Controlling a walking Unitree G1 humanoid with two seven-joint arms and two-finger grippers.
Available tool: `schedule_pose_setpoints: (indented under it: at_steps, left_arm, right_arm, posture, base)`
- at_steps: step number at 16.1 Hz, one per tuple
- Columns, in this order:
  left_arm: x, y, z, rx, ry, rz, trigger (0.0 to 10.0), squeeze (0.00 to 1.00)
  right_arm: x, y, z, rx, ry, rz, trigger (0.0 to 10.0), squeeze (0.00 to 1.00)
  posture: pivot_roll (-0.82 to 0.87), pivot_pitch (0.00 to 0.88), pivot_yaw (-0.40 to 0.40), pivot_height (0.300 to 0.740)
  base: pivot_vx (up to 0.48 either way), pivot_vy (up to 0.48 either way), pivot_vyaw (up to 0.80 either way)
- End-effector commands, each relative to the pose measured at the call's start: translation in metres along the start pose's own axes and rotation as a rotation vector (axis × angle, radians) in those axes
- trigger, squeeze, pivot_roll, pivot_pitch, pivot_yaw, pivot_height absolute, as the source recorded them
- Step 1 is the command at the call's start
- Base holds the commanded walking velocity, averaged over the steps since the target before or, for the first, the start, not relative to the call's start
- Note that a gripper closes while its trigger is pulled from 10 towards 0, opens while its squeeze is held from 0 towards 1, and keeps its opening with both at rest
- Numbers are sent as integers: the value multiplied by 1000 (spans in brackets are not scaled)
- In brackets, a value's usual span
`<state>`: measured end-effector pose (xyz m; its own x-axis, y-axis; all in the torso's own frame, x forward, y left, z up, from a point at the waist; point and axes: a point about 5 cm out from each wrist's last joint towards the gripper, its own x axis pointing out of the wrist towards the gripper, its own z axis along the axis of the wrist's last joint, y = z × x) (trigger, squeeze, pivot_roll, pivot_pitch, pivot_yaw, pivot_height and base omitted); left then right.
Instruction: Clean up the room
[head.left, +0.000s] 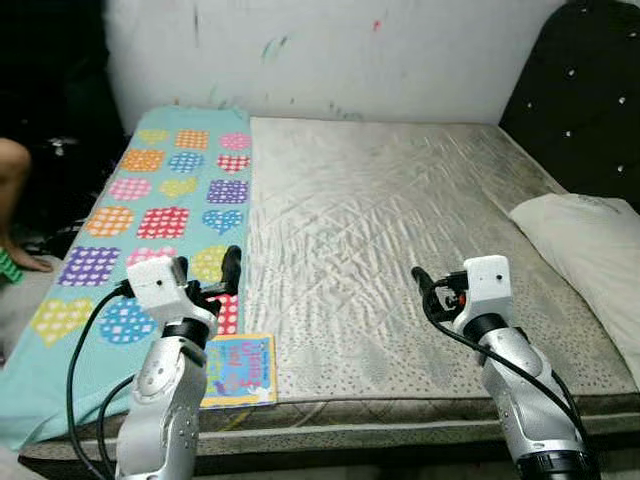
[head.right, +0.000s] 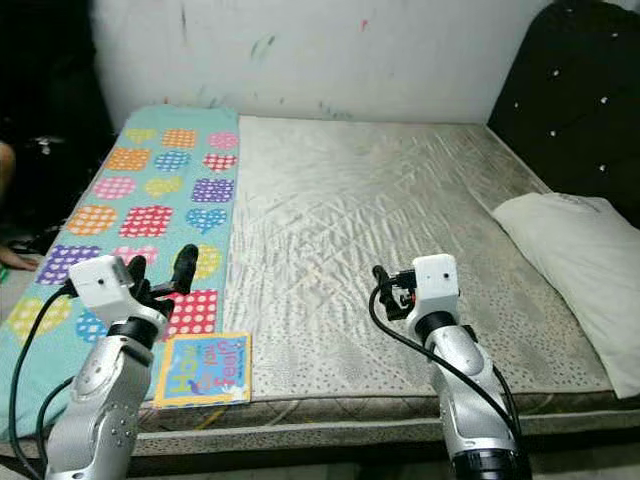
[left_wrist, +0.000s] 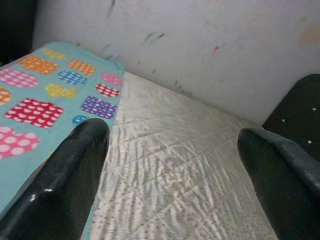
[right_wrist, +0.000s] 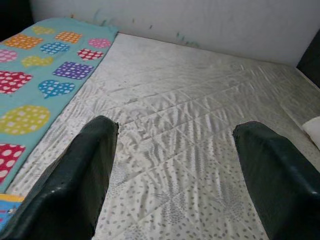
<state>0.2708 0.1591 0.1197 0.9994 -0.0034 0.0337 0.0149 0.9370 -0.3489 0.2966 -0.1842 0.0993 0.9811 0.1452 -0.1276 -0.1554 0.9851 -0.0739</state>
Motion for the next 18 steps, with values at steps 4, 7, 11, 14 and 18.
schedule_pose_setpoints:
  at_steps: [4,7,11,14,18]
  left_arm:
    - [0,0,-1,-8,5,13,10000,0]
    - [-1,1,-1,-12,9,19,10000,0]
    - [0,0,-1,-18,9,14,10000,0]
    - [1,0,-1,-20,10,6,10000,0]
    - [2,0,-1,-15,10,2,10000,0]
  right_arm:
    - [1,-1,3,-2,-7,3,10000,0]
    - [1,-1,2,-7,3,5,10000,0]
    - [3,-1,0,-3,25,4,10000,0]
    - [2,-2,-1,-7,22,2,10000,0]
    - [3,-1,0,-9,19,8,10000,0]
  posture:
    - [-54,0,-65,740]
    - [-52,0,-68,740]
    - [-54,0,-66,740]
    - [-55,0,-64,740]
    - [-54,0,-64,740]
  base:
    - [0,0,0]
    - [0,0,0]
    - [0,0,-400]
    - [0,0,-800]
    - [0,0,-120]
